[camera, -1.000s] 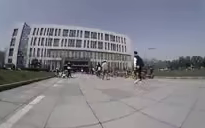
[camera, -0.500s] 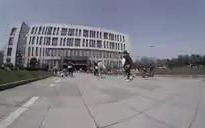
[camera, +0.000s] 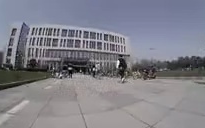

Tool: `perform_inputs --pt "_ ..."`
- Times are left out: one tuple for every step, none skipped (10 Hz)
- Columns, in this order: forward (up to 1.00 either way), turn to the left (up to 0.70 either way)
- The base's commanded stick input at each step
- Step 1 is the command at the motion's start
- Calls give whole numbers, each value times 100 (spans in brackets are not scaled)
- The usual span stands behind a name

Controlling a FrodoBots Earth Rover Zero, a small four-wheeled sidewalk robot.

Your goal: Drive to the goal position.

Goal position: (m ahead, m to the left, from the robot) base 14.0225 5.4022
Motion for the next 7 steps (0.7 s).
perform_inputs --pt "100 0" --pt "100 0" --pt "100 0" --pt "100 0" --pt "100 0" --pt "100 0" --pt "100 0"
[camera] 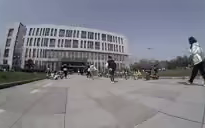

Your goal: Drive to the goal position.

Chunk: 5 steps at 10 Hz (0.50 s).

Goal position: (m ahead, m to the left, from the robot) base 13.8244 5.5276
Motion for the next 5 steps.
perform_inputs --pt "100 0" --pt "100 1" --pt "100 21" --pt "100 40" --pt "100 33"
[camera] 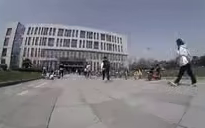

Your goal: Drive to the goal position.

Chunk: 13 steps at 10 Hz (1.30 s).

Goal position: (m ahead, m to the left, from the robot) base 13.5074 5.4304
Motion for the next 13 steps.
perform_inputs --pt "100 26" --pt "100 20" --pt "100 13" --pt "100 7" --pt "100 0" --pt "100 0" --pt "100 0" --pt "100 0" --pt "100 0" --pt "100 1" --pt "100 2" --pt "100 9" --pt "100 19"
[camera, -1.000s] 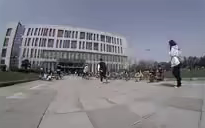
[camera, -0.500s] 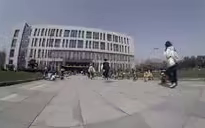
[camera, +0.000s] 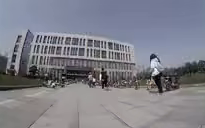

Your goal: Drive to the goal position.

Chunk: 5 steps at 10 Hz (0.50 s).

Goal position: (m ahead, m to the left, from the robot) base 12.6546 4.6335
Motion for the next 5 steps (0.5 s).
perform_inputs --pt "100 2" --pt "100 1" --pt "100 0" --pt "100 0" --pt "100 0"
